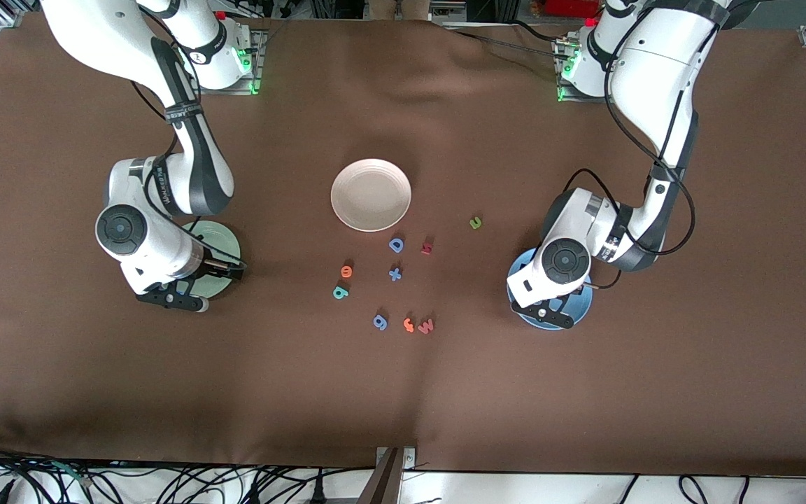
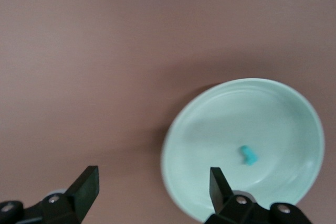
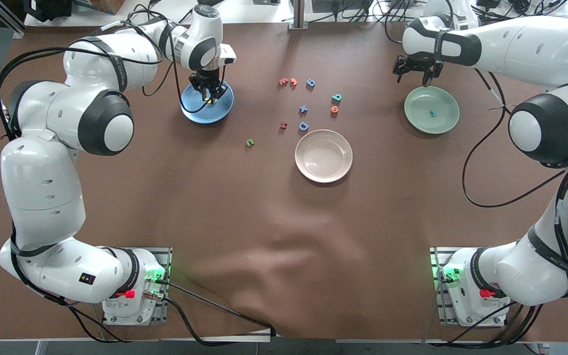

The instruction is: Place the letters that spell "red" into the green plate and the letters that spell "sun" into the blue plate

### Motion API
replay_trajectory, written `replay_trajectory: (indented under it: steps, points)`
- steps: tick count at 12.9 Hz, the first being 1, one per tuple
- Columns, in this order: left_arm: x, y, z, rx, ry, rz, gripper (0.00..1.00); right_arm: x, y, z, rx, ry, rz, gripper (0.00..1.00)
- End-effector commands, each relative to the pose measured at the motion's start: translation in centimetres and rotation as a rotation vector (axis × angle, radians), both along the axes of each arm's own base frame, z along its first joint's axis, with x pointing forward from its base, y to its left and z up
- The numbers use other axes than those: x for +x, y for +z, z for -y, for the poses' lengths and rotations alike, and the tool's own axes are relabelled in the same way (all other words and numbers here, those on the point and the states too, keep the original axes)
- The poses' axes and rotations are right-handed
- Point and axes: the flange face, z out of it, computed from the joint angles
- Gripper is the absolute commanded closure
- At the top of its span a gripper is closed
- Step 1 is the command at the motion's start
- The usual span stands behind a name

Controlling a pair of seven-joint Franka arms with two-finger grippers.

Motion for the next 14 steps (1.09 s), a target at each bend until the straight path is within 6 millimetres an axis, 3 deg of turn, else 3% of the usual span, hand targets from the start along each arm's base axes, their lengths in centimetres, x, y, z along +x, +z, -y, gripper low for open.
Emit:
replay_trajectory:
  steps: [1,2,5,7,10,12,14]
  points:
    - [-2.5,1.1,0.0,0.005,-0.043,-0.021,0.33,1.4,-0.2,-5.3,0.034,-0.083,0.010,0.07]
    - [-2.4,1.4,0.1,0.000,-0.042,-0.014,0.00,2.0,-0.1,-7.3,0.049,-0.116,0.029,0.07]
    - [-2.2,3.9,0.4,-0.009,-0.048,0.012,0.00,2.9,-1.9,-12.2,0.128,-0.195,0.037,0.07]
    - [-2.2,5.4,0.1,-0.007,-0.051,0.006,0.00,3.0,-4.0,-13.9,0.200,-0.223,0.056,0.06]
    - [-4.5,5.5,3.7,-0.103,0.017,-0.051,0.00,2.8,-6.9,-15.5,0.234,-0.220,0.090,0.06]
    - [-6.1,5.4,6.6,-0.107,0.084,-0.054,0.00,1.7,-8.9,-17.9,0.250,-0.208,0.098,0.06]
    - [-7.6,4.6,8.1,-0.094,0.129,-0.064,0.00,1.0,-10.0,-19.0,0.243,-0.193,0.096,0.07]
